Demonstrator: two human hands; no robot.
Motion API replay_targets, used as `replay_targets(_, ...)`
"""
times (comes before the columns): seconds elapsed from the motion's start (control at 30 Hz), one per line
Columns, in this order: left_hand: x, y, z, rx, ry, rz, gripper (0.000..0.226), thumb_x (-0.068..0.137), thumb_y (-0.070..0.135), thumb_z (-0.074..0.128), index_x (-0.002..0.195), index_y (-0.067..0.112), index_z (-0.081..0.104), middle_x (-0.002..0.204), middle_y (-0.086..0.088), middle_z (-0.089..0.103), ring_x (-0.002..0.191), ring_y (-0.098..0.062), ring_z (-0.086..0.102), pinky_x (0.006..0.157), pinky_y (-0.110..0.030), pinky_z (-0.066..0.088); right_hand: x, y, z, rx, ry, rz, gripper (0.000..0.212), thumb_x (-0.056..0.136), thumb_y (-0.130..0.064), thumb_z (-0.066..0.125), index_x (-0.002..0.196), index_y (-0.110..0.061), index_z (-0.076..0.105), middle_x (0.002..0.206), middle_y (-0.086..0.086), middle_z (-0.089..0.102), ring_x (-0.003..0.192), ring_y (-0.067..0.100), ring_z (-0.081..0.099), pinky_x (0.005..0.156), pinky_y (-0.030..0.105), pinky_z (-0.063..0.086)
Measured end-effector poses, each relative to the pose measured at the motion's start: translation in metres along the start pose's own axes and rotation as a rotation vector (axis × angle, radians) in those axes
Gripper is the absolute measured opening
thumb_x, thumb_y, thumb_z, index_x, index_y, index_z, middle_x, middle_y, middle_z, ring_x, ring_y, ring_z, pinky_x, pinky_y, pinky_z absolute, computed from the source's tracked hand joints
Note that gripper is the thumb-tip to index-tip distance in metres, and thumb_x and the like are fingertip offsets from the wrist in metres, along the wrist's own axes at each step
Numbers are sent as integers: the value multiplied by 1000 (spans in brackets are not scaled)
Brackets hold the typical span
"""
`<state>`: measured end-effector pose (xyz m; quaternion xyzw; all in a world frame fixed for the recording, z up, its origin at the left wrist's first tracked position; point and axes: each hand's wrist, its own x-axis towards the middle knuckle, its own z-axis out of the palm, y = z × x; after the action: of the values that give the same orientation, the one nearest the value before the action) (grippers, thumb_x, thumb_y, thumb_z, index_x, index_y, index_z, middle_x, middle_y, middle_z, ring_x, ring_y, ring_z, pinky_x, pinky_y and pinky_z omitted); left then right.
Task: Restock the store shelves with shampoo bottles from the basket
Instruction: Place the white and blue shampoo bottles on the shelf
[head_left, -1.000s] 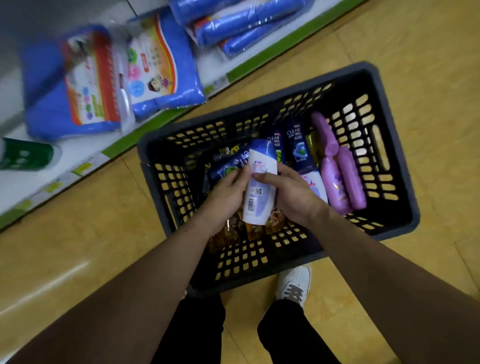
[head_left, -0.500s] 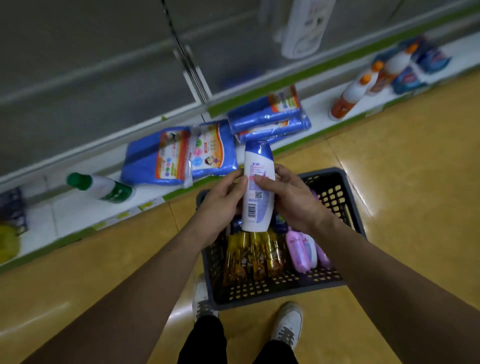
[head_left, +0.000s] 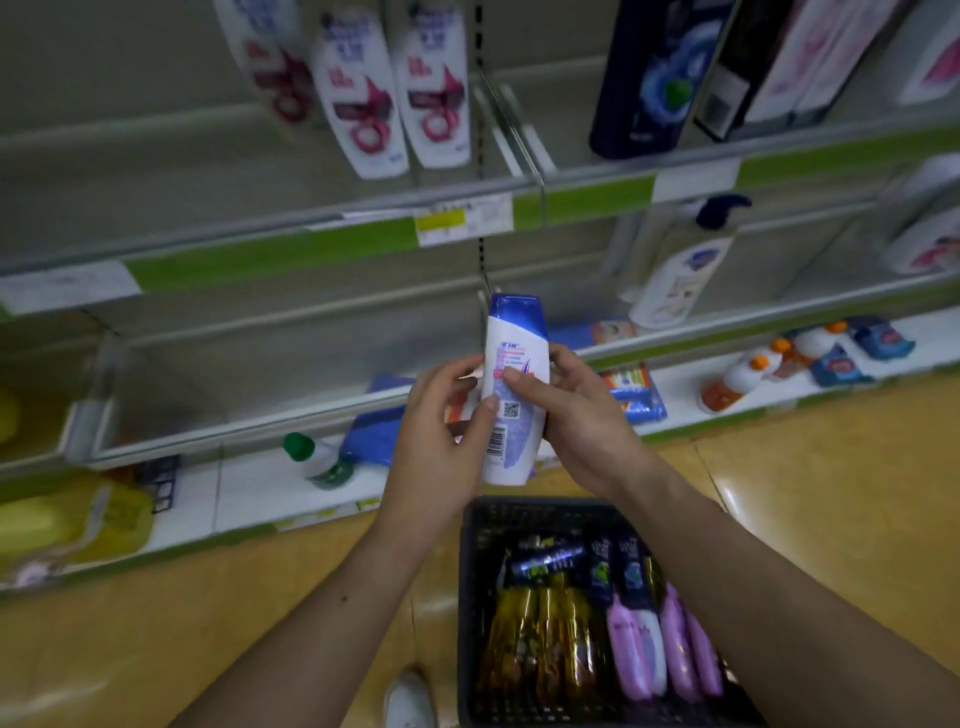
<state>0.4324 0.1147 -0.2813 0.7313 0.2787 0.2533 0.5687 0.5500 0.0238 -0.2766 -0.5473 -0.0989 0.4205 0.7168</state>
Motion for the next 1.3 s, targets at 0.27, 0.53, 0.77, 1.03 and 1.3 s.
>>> replay_targets(0.27, 24, 33, -46, 25, 94, 95, 44, 93, 10, 67, 134, 20, 56, 123, 7, 55, 111, 3, 58, 79, -10, 50, 22, -32, 68, -10, -51, -72, 29, 87, -6, 71, 113, -7, 58, 104, 13, 74, 91, 29, 71, 83, 44, 57)
replay_targets(0.53, 50, 50, -65, 47, 90, 95, 73, 83, 13, 77, 146, 28, 43, 130, 17, 48, 113, 6, 57, 86, -13, 50, 38, -51, 120, -257, 72, -262, 33, 81, -13, 82, 96, -14, 53, 105, 14, 70, 94, 20, 71, 77, 32, 59)
replay_targets(0.77, 65, 56, -93, -314, 109, -67, 36, 94, 15, 64, 129, 21, 62, 116, -6, 69, 95, -15, 70, 71, -23, 56, 27, -62, 136, -200, 16, -300, 17, 99, -23, 59, 95, -7, 63, 95, 7, 74, 83, 17, 71, 68, 28, 59)
replay_targets(1.03, 59, 60, -128, -718, -29, -215, 44, 89, 29, 54, 127, 9, 59, 120, -17, 70, 106, -25, 67, 97, -45, 53, 22, -49, 141, -255, -85, -247, 22, 90, -15, 70, 111, -14, 67, 100, 6, 71, 86, 12, 69, 69, 23, 56)
replay_targets(1.3, 58, 68, -151, -774, -55, -201, 41, 89, 26, 52, 125, 8, 59, 114, -15, 70, 104, -24, 66, 97, -42, 53, 19, -47, 156, -266, -205, -191, 43, 79, -33, 72, 118, -16, 64, 108, 6, 73, 98, 20, 73, 77, 29, 59)
